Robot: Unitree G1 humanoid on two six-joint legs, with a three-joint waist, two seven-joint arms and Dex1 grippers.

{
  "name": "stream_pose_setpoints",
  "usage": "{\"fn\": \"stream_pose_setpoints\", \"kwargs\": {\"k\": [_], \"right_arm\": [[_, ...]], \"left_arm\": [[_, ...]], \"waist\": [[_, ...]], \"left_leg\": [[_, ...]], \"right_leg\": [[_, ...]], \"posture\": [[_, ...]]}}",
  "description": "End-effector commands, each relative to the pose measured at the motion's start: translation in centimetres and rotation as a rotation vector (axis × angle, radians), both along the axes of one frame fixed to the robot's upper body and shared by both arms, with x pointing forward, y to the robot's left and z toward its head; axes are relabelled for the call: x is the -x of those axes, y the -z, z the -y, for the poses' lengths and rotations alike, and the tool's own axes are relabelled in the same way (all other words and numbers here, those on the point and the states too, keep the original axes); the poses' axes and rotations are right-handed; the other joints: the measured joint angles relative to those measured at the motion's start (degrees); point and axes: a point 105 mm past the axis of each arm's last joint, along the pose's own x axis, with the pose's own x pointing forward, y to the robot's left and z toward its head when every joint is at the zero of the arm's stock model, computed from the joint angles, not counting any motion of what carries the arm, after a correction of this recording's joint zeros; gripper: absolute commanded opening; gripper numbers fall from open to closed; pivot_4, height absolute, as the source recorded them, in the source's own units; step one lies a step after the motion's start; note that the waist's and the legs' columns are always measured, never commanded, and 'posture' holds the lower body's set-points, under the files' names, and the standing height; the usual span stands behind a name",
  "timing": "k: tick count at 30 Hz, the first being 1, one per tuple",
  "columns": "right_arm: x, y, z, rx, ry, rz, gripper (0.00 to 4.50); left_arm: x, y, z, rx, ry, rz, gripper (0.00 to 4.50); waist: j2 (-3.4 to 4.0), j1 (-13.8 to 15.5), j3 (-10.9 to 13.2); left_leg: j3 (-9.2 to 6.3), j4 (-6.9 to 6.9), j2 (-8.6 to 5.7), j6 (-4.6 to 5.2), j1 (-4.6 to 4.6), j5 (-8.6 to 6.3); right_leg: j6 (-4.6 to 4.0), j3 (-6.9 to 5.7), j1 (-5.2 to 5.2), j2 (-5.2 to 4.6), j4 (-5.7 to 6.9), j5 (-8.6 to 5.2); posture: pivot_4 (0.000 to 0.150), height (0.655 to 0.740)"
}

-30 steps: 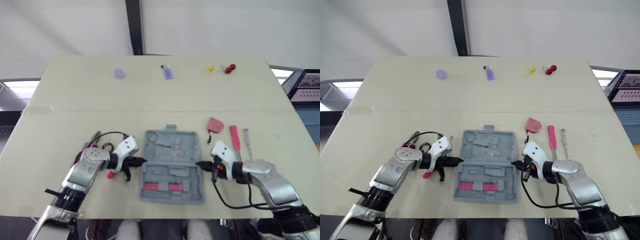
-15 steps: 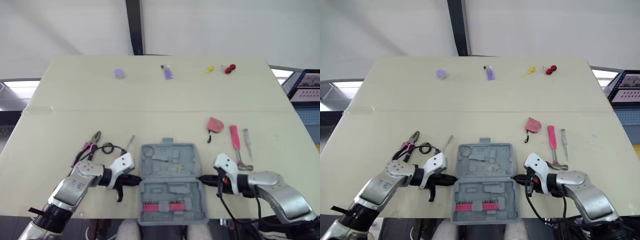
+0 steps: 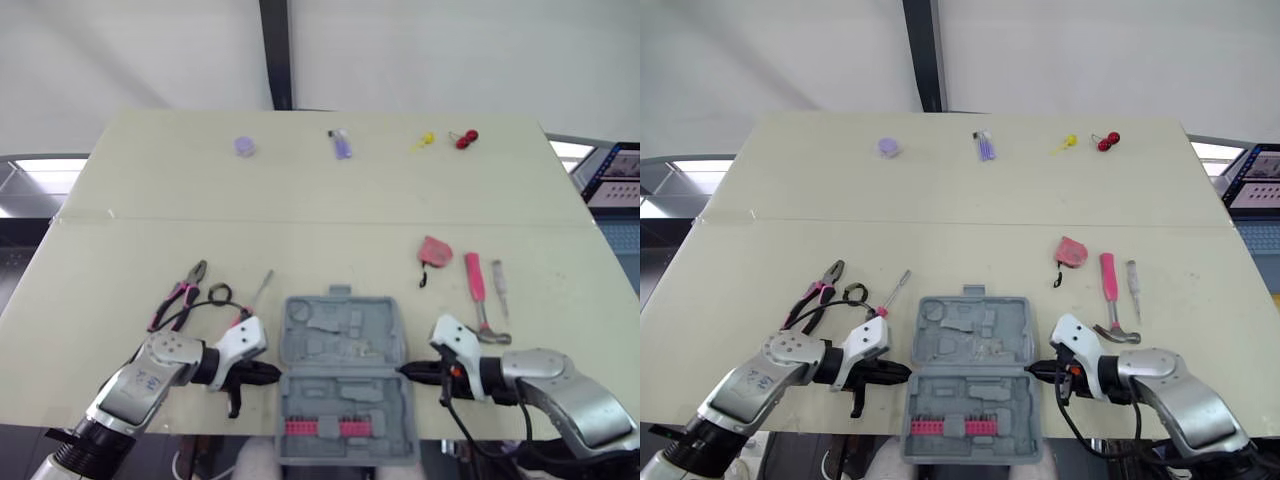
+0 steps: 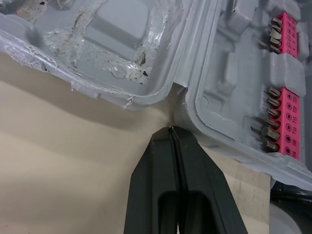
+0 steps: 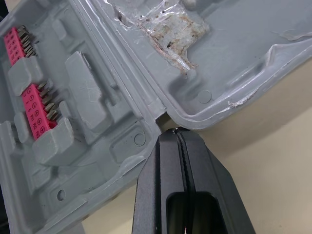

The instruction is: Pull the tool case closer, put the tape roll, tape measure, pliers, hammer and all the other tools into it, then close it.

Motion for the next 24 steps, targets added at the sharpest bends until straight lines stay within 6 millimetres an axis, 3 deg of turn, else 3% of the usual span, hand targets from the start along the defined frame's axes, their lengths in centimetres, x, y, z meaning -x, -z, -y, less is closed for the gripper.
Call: {"fn": "stream_pose_setpoints", "kwargs": {"k": [1, 13, 24], "right_arm": [[0.9, -0.5, -0.8, -0.018, -0.054, -0.009, 0.03], [1.8, -0.2, -1.1, -0.023, -0.073, -0.039, 0.03], [1.1, 0.0, -0.9, -0.008, -0.049, -0.019, 0.03]], "left_arm": [[1.0, 0.4, 0.8, 0.010, 0.026, -0.030, 0.00], [2.1, 0.6, 1.6, 0.020, 0.054, -0.056, 0.00], [0.1, 0.3, 1.6, 0.028, -0.012, 0.014, 0.00]], "waist": [[0.00, 0.03, 0.00], [0.00, 0.86, 0.00], [0.00, 1.35, -0.01]], "left_leg": [[0.00, 0.00, 0.00, 0.00, 0.00, 0.00], [0.02, 0.02, 0.00, 0.02, -0.01, -0.03], [0.04, 0.03, -0.01, 0.03, -0.01, -0.04]], "right_leg": [[0.00, 0.00, 0.00, 0.00, 0.00, 0.00], [-0.01, 0.01, 0.01, 0.00, -0.07, 0.01], [-0.06, 0.02, 0.02, 0.00, -0.08, 0.04]], "posture": [[0.150, 0.7400], [0.150, 0.7400], [0.150, 0.7400]]}}
